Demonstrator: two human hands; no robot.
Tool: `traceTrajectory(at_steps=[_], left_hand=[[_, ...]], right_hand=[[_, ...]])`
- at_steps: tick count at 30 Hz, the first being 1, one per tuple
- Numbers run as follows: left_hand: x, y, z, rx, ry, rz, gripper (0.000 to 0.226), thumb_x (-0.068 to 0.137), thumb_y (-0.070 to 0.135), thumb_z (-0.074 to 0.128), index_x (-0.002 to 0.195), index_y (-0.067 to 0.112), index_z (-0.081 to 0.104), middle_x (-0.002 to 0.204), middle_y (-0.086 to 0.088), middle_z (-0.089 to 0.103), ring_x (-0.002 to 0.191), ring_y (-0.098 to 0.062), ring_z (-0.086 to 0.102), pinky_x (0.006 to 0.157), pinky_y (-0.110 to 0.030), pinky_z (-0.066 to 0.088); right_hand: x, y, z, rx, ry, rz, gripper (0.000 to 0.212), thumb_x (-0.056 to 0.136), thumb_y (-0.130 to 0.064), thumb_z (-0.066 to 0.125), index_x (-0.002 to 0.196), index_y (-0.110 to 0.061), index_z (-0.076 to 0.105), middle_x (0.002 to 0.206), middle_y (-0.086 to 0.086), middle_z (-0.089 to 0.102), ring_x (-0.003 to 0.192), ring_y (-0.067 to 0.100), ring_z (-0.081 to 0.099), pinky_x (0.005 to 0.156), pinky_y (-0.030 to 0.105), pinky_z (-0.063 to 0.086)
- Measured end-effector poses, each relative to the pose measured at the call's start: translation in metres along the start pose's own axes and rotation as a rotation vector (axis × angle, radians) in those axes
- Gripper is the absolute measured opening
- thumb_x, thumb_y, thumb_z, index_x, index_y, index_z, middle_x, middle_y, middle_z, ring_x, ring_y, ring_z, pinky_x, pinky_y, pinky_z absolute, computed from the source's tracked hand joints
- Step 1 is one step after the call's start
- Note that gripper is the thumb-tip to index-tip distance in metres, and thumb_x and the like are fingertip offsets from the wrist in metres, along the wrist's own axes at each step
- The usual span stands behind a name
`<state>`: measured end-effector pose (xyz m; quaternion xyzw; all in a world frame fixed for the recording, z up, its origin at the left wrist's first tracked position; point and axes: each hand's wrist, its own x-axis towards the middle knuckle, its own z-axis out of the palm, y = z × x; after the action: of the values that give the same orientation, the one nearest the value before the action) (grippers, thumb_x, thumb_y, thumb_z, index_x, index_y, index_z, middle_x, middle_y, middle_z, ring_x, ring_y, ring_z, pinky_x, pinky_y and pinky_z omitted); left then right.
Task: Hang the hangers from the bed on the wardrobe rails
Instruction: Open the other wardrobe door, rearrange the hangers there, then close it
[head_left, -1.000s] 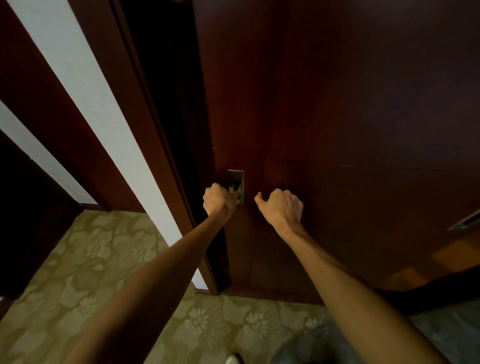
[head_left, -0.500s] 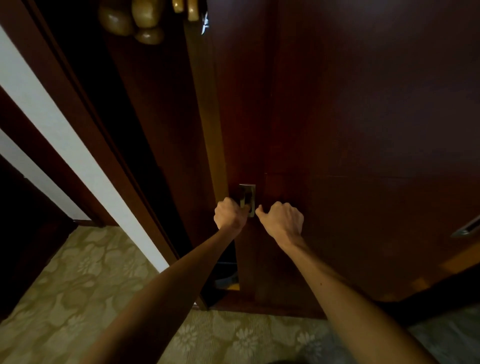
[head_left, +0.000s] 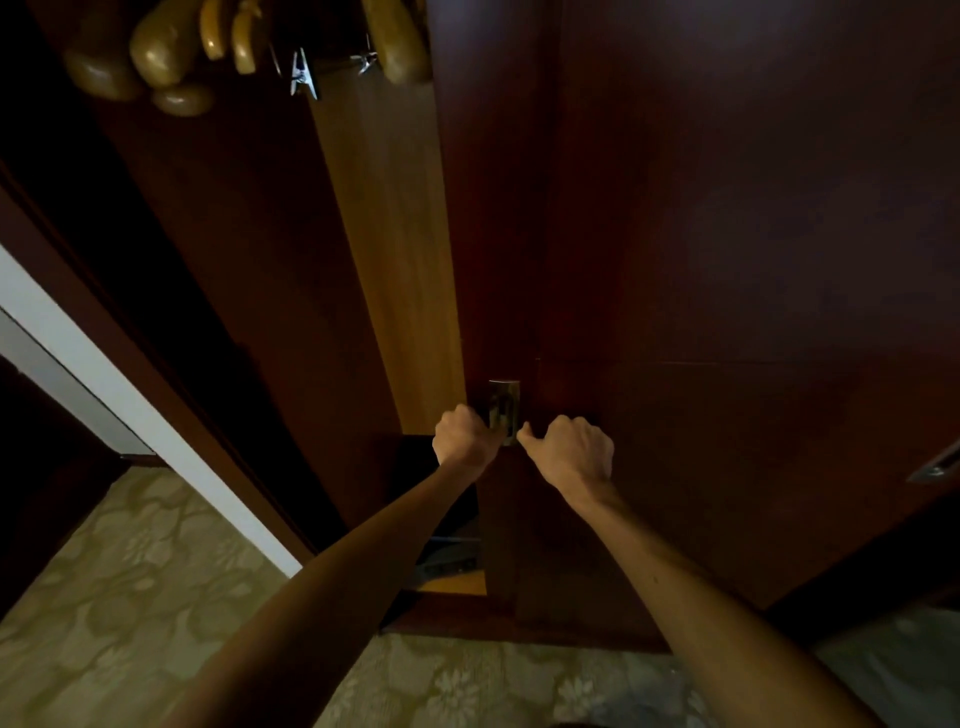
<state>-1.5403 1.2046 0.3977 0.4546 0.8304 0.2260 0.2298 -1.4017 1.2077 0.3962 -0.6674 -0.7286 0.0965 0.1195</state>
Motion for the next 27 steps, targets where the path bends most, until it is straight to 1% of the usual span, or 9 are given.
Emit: traceTrajectory(at_steps=[2,4,8,11,13,15,19,24,27], left_hand=[[-0.005,0.01,0.007,0.004,-0.019,0.019,0.033,0.084,0.04,0.076,0.095,0.009,0.068,0.084,-0.003,0.065,0.074,-0.019,0.066,0.061,-0.032,0.058],[-0.01,0.019,0.015,0.01,-0.03,0.038,0.035,0.084,0.041,0.076,0.096,0.009,0.069,0.085,-0.004,0.068,0.073,-0.019,0.066,0.057,-0.03,0.055],[-0.018,0.036,0.034,0.006,-0.043,0.084,0.038,0.083,0.043,0.078,0.094,0.009,0.066,0.089,-0.005,0.068,0.076,-0.021,0.066,0.056,-0.03,0.052],[-0.022,0.046,0.047,-0.002,-0.06,0.122,0.034,0.083,0.041,0.078,0.084,0.012,0.06,0.081,-0.002,0.064,0.068,-0.017,0.06,0.049,-0.026,0.042],[-0.025,0.054,0.054,0.012,-0.058,0.154,0.034,0.085,0.042,0.077,0.085,0.011,0.064,0.083,-0.004,0.067,0.068,-0.018,0.061,0.052,-0.028,0.045],[-0.027,0.061,0.062,0.056,-0.068,0.192,0.033,0.087,0.04,0.074,0.09,0.007,0.067,0.083,-0.005,0.064,0.073,-0.02,0.063,0.055,-0.03,0.048],[-0.032,0.078,0.072,0.172,-0.101,0.244,0.021,0.091,0.025,0.069,0.098,0.006,0.065,0.087,-0.004,0.053,0.083,-0.021,0.059,0.063,-0.033,0.05],[-0.034,0.093,0.088,0.165,-0.162,0.322,0.019,0.091,0.024,0.068,0.098,0.007,0.064,0.093,-0.006,0.062,0.088,-0.026,0.065,0.069,-0.038,0.058],[-0.036,0.101,0.099,0.19,-0.184,0.384,0.015,0.094,0.022,0.064,0.099,0.008,0.063,0.095,-0.006,0.062,0.089,-0.025,0.065,0.07,-0.037,0.058]], right_hand=[[0.001,0.014,-0.004,-0.011,-0.004,0.006,0.058,0.097,-0.061,0.042,0.056,-0.021,0.055,0.052,-0.005,0.053,0.048,0.013,0.053,0.058,0.031,0.051],[0.002,0.028,-0.009,-0.011,-0.008,0.021,0.058,0.096,-0.062,0.043,0.056,-0.021,0.054,0.052,-0.005,0.053,0.049,0.014,0.054,0.059,0.032,0.053],[0.002,0.055,-0.018,0.003,0.0,0.023,0.059,0.096,-0.061,0.043,0.054,-0.02,0.052,0.05,-0.005,0.052,0.045,0.011,0.05,0.051,0.027,0.04],[0.003,0.074,-0.022,0.002,0.011,0.03,0.06,0.096,-0.061,0.043,0.054,-0.02,0.052,0.05,-0.005,0.052,0.046,0.012,0.051,0.053,0.028,0.043],[0.003,0.083,-0.022,0.005,0.021,0.028,0.06,0.097,-0.061,0.042,0.054,-0.02,0.051,0.051,-0.005,0.052,0.047,0.013,0.052,0.053,0.028,0.043],[0.003,0.092,-0.021,-0.005,0.036,0.039,0.06,0.097,-0.061,0.04,0.054,-0.02,0.051,0.053,-0.003,0.054,0.05,0.015,0.055,0.055,0.029,0.045],[0.005,0.108,-0.022,-0.024,0.044,0.067,0.062,0.095,-0.063,0.037,0.055,-0.019,0.055,0.06,0.0,0.062,0.059,0.021,0.063,0.062,0.035,0.055],[0.005,0.127,-0.027,-0.02,0.054,0.067,0.062,0.096,-0.061,0.039,0.055,-0.019,0.056,0.053,-0.003,0.058,0.051,0.016,0.059,0.057,0.03,0.049],[0.005,0.134,-0.029,-0.032,0.046,0.083,0.062,0.094,-0.066,0.036,0.056,-0.021,0.055,0.058,-0.002,0.059,0.056,0.018,0.062,0.059,0.033,0.054]])
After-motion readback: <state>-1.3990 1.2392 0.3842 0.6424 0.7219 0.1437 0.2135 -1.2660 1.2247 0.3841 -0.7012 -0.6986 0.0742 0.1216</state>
